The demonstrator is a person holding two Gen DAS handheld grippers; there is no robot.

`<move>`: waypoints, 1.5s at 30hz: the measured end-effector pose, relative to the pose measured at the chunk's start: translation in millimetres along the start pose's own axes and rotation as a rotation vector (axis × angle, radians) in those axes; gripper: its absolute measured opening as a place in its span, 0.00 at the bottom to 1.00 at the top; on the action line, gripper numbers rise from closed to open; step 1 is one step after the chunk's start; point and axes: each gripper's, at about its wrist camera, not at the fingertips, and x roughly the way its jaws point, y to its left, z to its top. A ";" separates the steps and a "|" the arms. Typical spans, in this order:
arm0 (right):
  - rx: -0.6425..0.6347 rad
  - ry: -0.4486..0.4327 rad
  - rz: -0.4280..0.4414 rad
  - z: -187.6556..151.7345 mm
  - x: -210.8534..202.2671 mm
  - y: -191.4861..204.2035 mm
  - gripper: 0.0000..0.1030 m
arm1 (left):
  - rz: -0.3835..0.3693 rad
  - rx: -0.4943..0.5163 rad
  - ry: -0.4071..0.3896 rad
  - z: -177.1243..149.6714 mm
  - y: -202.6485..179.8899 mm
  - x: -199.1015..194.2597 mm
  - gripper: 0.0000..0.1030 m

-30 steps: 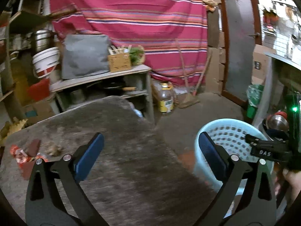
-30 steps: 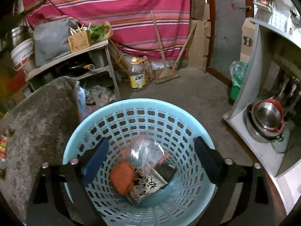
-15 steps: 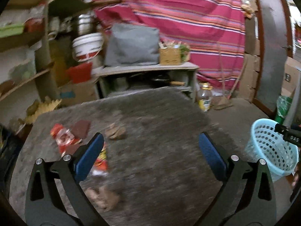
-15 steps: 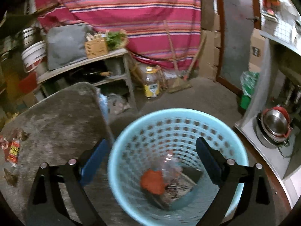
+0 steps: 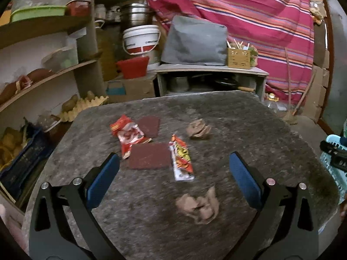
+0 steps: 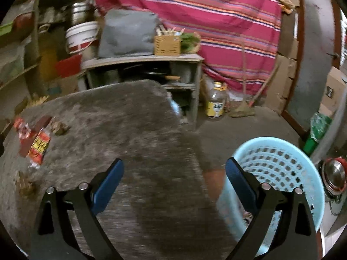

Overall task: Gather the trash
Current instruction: 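Move both open tools back over the table, then grasp the crumpled brown paper with the left tool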

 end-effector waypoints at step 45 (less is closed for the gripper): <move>0.011 0.012 -0.006 -3.2 8.3 52.5 0.96 | -0.188 0.042 0.189 -56.5 -19.2 48.4 0.54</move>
